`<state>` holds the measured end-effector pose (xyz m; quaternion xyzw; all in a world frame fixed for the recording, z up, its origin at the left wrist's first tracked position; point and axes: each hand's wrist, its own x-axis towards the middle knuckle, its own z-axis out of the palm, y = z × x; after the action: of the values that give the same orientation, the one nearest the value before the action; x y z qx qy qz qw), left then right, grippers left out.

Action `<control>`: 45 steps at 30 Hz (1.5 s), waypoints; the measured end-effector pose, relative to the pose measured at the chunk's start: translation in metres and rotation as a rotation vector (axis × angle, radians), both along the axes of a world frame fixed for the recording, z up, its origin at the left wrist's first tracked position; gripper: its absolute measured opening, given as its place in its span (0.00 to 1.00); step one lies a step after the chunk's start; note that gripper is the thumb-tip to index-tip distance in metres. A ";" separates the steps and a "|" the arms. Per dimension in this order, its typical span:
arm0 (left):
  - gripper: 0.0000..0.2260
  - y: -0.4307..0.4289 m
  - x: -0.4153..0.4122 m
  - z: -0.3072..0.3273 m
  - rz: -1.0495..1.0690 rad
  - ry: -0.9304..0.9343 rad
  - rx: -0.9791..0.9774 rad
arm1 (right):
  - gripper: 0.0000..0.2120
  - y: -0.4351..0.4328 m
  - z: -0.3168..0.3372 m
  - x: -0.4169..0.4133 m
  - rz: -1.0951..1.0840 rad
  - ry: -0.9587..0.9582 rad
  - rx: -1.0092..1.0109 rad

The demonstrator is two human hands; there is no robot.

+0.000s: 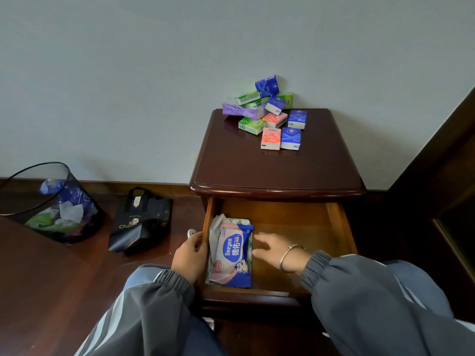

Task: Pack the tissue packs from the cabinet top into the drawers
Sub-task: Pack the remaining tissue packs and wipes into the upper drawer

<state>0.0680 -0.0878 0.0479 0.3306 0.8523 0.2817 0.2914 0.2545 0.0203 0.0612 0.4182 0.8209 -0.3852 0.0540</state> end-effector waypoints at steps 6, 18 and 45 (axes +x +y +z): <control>0.19 0.022 -0.001 0.019 -0.034 0.182 0.126 | 0.16 0.046 0.053 0.061 -0.206 0.312 0.397; 0.22 0.152 0.033 0.088 -0.319 0.369 0.331 | 0.31 0.179 0.038 0.078 -0.375 -0.185 0.521; 0.18 0.310 0.006 0.071 -0.076 -0.149 0.113 | 0.32 0.180 0.009 0.068 -0.464 -0.257 0.740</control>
<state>0.0742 0.2220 0.1184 0.3567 0.7979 0.3419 0.3452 0.3229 0.2008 0.0706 0.6267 0.7745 -0.0126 -0.0856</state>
